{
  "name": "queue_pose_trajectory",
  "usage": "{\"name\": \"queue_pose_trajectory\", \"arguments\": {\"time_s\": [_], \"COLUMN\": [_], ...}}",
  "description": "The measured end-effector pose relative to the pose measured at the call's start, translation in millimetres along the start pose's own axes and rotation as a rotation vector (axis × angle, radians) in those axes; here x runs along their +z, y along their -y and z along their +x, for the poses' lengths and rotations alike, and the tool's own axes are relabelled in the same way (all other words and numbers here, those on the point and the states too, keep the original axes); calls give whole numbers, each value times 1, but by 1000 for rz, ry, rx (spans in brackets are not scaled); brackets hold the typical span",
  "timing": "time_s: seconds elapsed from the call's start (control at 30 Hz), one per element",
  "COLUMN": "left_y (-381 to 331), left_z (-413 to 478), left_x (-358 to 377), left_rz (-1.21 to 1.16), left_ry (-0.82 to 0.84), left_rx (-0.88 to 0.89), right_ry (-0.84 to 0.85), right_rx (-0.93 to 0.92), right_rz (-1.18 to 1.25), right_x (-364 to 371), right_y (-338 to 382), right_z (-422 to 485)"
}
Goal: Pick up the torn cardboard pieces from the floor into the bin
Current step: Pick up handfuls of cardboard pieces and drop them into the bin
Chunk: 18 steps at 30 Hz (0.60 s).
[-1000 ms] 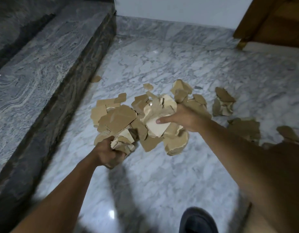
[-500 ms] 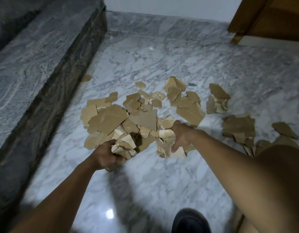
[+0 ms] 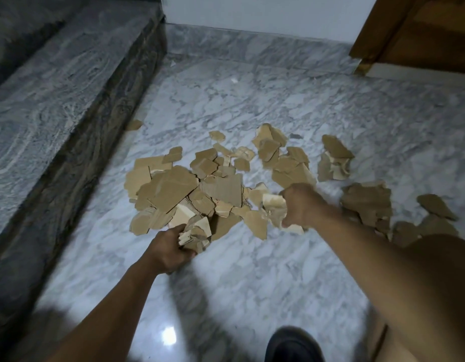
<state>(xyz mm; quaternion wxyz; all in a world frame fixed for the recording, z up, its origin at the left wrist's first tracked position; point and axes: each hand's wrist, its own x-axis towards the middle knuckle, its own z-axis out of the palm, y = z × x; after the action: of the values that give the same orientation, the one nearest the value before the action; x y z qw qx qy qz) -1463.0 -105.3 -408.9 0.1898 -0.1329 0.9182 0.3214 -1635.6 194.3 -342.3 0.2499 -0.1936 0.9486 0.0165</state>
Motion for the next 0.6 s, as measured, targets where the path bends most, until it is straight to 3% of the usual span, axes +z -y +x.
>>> {"name": "queue_pose_trajectory", "arguments": {"time_s": [0.2,0.4,0.5,0.6], "left_y": [-3,-5,-7,-3], "left_z": [7,14,14,12], "left_x": [-2,5,6,10], "left_rz": [112,90,92,93], "left_ry": [33,23,45,43], "left_rx": [27,32,8,4], "right_ry": [29,131,178,121], "right_rx": [102,90,46,25], "right_rz": [116,536,566,606], "right_x": [27,-7,29,73], "right_y": [-2,9,29,34], "right_z": [-7,10,7,6]}}
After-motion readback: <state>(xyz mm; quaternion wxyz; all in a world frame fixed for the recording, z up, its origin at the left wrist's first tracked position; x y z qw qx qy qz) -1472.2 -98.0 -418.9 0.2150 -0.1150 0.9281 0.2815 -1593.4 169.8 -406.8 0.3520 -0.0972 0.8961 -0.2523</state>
